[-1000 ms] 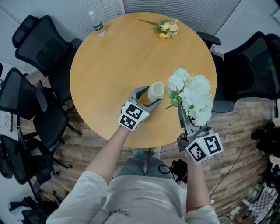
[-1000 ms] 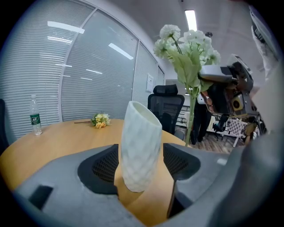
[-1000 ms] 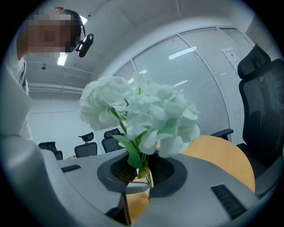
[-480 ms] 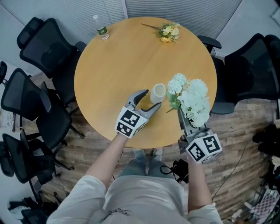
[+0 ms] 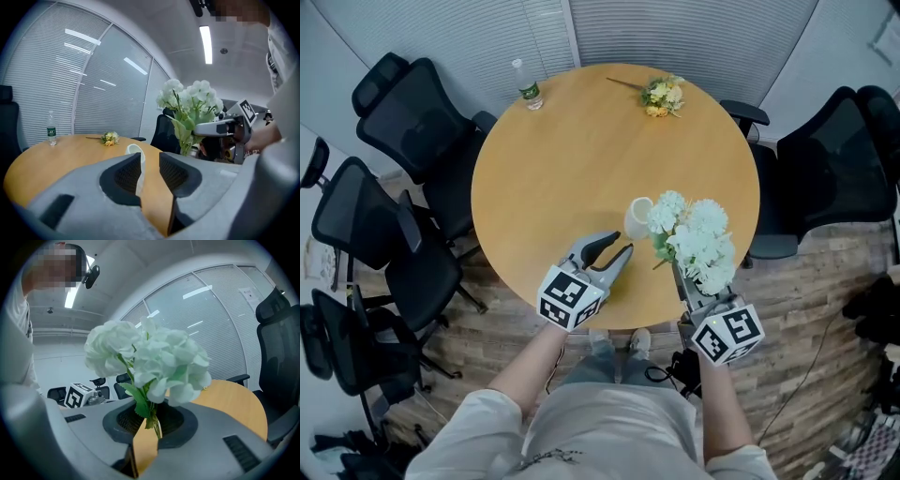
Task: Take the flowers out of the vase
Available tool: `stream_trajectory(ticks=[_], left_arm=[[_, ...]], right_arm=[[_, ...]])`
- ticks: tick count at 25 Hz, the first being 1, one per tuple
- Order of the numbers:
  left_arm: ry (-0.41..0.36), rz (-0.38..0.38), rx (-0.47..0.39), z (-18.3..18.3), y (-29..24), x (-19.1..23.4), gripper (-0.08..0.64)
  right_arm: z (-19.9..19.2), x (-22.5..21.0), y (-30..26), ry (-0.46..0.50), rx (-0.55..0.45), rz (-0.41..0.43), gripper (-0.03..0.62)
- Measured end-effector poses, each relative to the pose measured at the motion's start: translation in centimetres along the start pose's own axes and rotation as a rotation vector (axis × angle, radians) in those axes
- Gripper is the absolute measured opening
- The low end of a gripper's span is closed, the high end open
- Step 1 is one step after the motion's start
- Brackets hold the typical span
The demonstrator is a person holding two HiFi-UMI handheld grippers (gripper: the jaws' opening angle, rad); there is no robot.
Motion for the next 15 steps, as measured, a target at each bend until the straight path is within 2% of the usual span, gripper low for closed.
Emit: stream_trajectory(ticks=[2,9,15], left_arm=[[0.006,0.021,0.000,0.3,0.5,0.0,0.101],[0.013,0.049,0.003,1.0,3.3,-2.3,0.026],[0.007,0.067,0.011,1.0,5.0,-3.9,0.011]], right_arm=[[0.0,-0.1,0.1,0.004,0.008,0.003,0.064],[0.2,1.6,0.8,0.021,0.023,0.035,0.064],[0.3,3.0,2.0,0.031,0.035,0.075,0.064]])
Point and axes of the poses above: the fingertips, and each gripper's own axes: y backward along the fingers, x to its left, z out of its top, the point moved 2 cm from there along y, backward along the fingers, and after that the axes turned 5 degrees about z, right-handed, at the moved point
